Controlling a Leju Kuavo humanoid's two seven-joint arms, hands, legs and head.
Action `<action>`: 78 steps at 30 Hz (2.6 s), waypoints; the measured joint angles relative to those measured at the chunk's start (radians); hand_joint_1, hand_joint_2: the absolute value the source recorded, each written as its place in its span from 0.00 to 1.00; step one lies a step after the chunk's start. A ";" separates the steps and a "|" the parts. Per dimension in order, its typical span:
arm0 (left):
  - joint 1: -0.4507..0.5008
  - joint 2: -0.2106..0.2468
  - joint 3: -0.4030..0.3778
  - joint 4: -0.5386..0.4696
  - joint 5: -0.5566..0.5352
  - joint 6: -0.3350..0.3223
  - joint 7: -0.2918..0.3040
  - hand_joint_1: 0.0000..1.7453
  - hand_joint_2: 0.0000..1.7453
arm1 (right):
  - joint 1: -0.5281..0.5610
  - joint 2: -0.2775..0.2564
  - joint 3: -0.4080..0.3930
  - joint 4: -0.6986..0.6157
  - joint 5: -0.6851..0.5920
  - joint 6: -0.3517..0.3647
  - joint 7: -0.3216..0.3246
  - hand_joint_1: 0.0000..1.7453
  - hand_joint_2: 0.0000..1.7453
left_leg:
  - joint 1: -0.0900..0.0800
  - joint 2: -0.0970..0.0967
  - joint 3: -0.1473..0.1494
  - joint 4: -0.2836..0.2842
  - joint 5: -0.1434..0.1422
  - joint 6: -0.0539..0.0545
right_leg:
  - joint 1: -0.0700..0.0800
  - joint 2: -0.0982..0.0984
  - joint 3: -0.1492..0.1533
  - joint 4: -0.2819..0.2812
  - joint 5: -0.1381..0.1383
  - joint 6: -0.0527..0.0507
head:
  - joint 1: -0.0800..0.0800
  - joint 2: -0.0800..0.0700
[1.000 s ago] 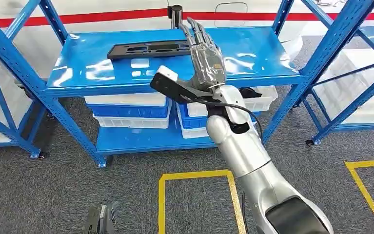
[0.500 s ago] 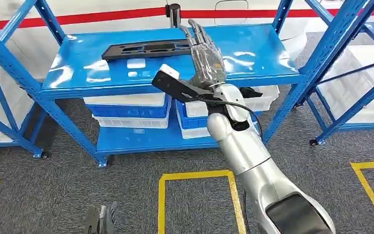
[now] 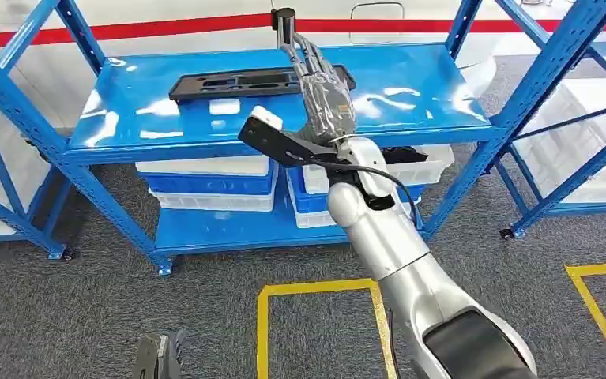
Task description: Take the parts from the cabinet and place them on the table.
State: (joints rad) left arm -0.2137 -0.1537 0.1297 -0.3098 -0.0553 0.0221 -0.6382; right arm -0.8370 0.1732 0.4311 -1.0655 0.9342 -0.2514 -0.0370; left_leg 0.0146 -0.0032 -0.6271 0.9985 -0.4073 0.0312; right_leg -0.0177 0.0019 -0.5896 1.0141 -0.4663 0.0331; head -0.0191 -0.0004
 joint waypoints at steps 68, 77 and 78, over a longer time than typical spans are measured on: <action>-0.014 -0.013 -0.074 0.006 -0.125 -0.014 0.050 0.00 0.00 | 0.124 -0.077 -0.022 -0.070 0.031 0.000 0.042 0.00 1.00 | -0.007 -0.007 0.035 0.002 -0.029 0.022 | 0.006 0.007 -0.149 0.237 -0.055 0.000 | 0.005 0.000; -0.014 -0.016 -0.085 0.006 -0.135 -0.018 0.060 0.00 0.00 | 0.173 -0.093 -0.043 -0.131 0.051 -0.001 0.053 0.00 1.00 | -0.003 -0.001 0.040 0.049 -0.069 -0.024 | 0.002 0.003 -0.019 -0.020 0.053 -0.043 | 0.006 0.000; -0.016 -0.016 -0.087 0.006 -0.135 -0.017 0.061 0.00 0.00 | 0.175 -0.093 -0.045 -0.138 0.051 -0.001 0.052 0.00 1.00 | -0.002 0.000 0.006 0.111 -0.088 -0.029 | 0.002 0.003 -0.013 -0.019 0.048 -0.050 | 0.000 0.000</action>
State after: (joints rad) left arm -0.2298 -0.1697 0.0424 -0.3037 -0.1900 0.0050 -0.5772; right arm -0.6621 0.0805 0.3864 -1.2039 0.9850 -0.2525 0.0153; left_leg 0.0124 -0.0028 -0.6210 1.1091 -0.4949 0.0020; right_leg -0.0156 0.0047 -0.6024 0.9946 -0.4188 -0.0173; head -0.0186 -0.0004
